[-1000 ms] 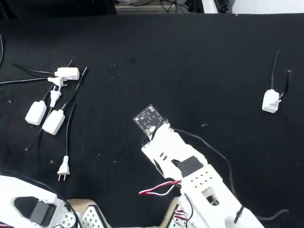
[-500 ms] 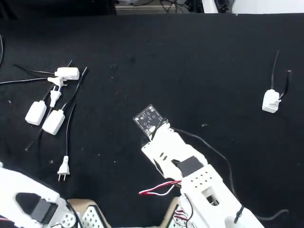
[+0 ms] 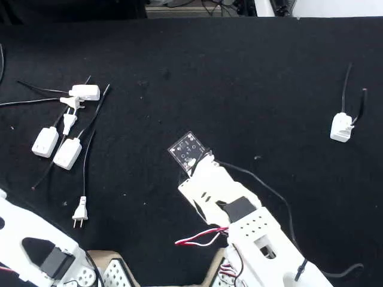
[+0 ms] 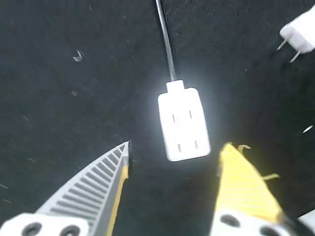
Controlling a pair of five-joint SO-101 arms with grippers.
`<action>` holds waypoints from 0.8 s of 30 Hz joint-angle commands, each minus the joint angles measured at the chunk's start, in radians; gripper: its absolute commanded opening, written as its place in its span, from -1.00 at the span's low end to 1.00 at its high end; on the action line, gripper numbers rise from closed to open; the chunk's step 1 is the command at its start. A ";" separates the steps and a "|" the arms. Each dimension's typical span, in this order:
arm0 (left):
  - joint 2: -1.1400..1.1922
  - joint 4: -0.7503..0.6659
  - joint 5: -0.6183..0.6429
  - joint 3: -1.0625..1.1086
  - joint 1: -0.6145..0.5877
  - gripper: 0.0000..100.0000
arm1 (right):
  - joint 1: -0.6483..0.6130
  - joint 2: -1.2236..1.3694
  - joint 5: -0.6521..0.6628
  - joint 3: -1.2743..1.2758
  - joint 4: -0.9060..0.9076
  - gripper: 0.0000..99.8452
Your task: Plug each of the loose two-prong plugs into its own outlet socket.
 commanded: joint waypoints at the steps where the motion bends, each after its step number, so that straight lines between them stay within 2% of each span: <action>1: 0.009 0.005 0.109 -0.001 0.042 -0.38 | -0.012 -0.027 0.006 -0.007 -0.028 -0.79; 8: 0.095 -0.061 0.166 -0.008 0.044 -0.38 | -0.012 -0.027 0.006 -0.007 -0.028 -0.79; 19: 0.204 -0.204 0.173 -0.002 0.033 -0.38 | -0.012 -0.027 0.006 -0.007 -0.028 -0.79; 24: 0.226 -0.187 0.173 -0.010 0.015 -0.51 | -0.012 -0.027 0.006 -0.007 -0.028 -0.79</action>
